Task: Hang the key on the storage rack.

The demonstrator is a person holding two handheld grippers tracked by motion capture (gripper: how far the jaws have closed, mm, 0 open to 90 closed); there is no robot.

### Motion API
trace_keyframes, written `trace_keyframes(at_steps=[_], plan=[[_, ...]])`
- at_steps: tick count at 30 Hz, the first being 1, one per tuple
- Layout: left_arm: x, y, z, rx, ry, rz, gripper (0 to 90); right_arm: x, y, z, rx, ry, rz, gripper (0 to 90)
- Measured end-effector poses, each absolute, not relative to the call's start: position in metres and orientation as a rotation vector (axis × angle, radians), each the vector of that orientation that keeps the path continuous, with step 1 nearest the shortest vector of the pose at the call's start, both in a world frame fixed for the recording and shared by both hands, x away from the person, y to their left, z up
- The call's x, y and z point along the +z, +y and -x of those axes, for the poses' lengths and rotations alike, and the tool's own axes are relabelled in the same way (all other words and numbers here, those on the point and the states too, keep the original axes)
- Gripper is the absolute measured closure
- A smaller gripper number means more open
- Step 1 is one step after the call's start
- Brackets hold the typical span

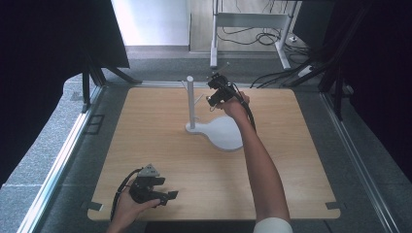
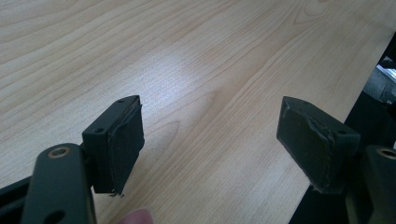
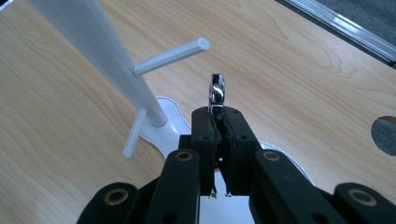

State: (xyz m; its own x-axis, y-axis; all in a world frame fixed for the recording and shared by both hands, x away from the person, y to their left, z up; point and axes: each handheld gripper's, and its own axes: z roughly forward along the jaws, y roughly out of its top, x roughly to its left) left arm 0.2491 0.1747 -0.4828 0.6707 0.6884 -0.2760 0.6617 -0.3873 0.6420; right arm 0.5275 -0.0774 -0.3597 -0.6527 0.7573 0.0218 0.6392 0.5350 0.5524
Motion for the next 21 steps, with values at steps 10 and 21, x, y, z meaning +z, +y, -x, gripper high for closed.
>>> trace_keyframes(at_steps=[10,21], plan=[[-0.4822,0.1738,-0.2488,0.043,1.033,-2.127,23.5,-0.3565,-0.0724,-0.5350,0.783,2.541,-1.181,84.3],[-0.4831,0.1740,-0.2492,0.039,1.041,-2.123,23.5,-0.3509,-0.0680,-0.5390,0.781,2.528,-1.174,84.3]])
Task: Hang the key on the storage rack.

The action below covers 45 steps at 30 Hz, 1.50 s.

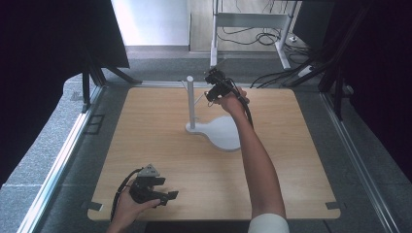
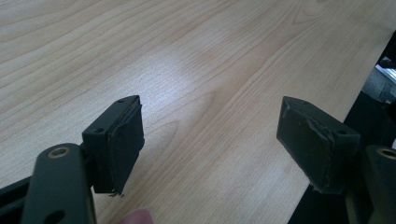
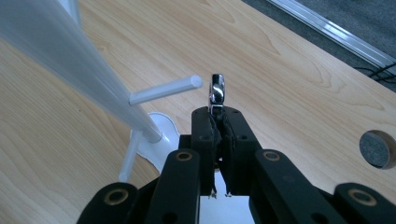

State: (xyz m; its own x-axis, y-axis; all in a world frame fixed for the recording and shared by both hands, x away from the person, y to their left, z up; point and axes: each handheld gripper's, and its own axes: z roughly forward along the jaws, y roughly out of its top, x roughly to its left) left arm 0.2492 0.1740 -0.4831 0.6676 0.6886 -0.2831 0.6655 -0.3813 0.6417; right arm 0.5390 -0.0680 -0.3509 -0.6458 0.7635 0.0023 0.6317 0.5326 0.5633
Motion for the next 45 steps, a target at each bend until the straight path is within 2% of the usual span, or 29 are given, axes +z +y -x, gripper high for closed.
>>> trace_keyframes(at_steps=[32,35,42,45], plan=[[-0.483,0.173,-0.249,0.032,1.034,-2.126,23.5,-0.354,-0.049,-0.533,0.745,2.550,-1.115,84.0],[-0.483,0.171,-0.249,0.027,1.033,-2.128,23.5,-0.354,-0.048,-0.528,0.765,2.565,-1.100,79.5],[-0.484,0.170,-0.249,0.028,1.028,-2.135,23.5,-0.348,-0.049,-0.517,0.800,2.562,-1.059,76.4],[-0.484,0.170,-0.249,0.034,1.025,-2.140,23.5,-0.346,-0.053,-0.506,0.829,2.567,-1.032,72.1]])
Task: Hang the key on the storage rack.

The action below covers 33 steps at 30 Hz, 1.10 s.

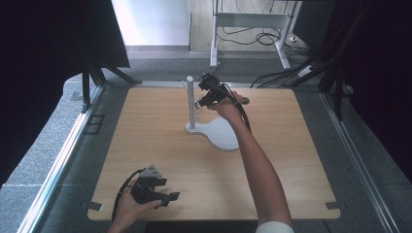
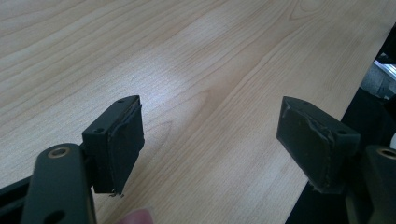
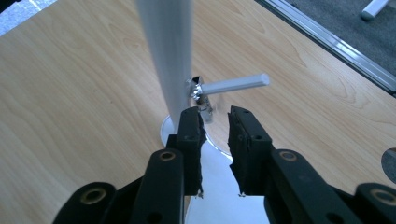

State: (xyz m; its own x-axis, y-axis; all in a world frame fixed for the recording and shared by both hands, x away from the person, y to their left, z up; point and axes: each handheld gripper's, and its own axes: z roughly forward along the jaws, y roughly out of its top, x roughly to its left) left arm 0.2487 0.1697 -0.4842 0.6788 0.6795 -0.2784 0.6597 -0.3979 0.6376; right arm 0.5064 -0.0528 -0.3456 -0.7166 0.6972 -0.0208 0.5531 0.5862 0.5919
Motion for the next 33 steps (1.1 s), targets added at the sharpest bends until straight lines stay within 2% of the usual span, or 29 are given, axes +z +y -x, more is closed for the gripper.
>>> trace_keyframes(at_steps=[9,15,33], plan=[[-0.485,0.172,-0.249,0.043,1.035,-2.142,23.5,-0.349,-0.073,-0.474,0.901,2.555,-0.995,58.4],[-0.484,0.173,-0.249,0.056,1.044,-2.142,23.5,-0.357,-0.101,-0.449,0.947,2.532,-1.004,54.2],[-0.486,0.168,-0.250,0.065,1.051,-2.167,23.1,-0.415,-0.174,-0.356,1.081,2.504,-0.991,50.0]])
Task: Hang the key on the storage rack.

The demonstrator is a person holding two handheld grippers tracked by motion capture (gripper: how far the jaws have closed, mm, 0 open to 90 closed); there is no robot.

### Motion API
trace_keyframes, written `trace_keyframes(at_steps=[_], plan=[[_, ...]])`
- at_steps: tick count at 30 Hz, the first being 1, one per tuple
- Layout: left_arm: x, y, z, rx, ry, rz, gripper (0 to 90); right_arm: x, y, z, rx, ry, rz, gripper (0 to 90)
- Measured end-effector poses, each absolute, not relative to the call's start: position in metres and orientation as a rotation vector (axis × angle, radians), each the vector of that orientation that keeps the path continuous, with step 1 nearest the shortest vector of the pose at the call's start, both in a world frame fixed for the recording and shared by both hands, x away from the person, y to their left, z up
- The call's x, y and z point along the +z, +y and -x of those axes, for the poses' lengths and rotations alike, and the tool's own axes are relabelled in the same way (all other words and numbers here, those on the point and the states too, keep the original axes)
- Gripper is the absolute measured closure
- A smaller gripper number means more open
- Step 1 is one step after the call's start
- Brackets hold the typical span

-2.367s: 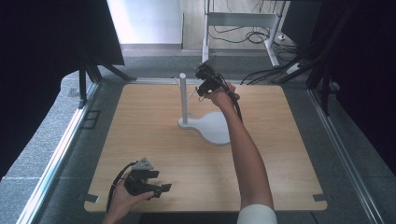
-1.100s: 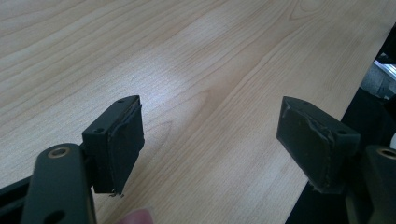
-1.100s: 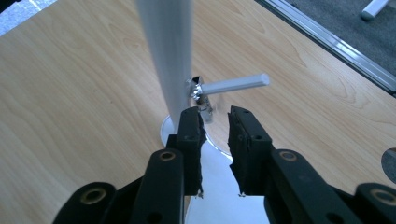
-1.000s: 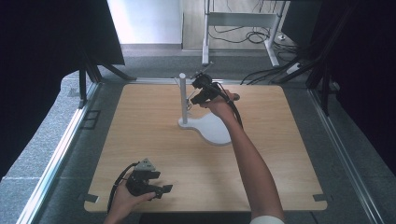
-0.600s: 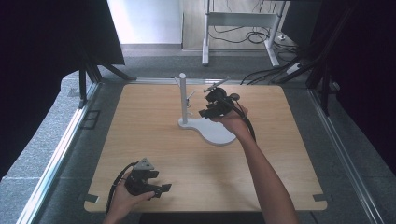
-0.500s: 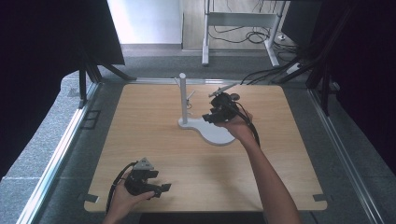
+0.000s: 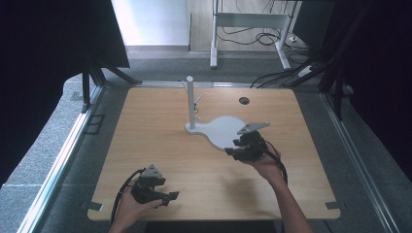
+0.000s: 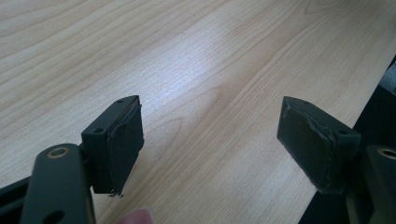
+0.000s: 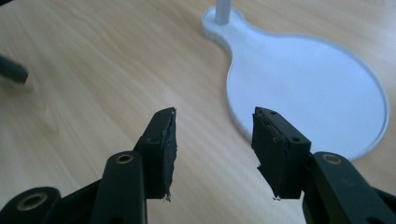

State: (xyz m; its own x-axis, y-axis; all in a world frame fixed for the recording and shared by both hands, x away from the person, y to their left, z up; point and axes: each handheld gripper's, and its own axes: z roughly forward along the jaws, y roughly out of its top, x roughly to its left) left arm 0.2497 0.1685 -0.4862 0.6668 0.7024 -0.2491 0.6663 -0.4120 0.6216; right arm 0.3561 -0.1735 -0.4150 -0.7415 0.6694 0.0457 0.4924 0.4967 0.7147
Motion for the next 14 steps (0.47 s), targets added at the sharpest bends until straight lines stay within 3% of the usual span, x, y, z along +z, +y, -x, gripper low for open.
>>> trace_keyframes(at_steps=[6,14], plan=[[-0.487,0.167,-0.250,0.070,1.056,-2.175,23.1,-0.438,-0.191,-0.330,1.099,2.482,-1.016,49.7],[-0.488,0.164,-0.250,0.065,1.048,-2.176,23.0,-0.439,-0.196,-0.323,1.110,2.436,-1.024,47.3]])
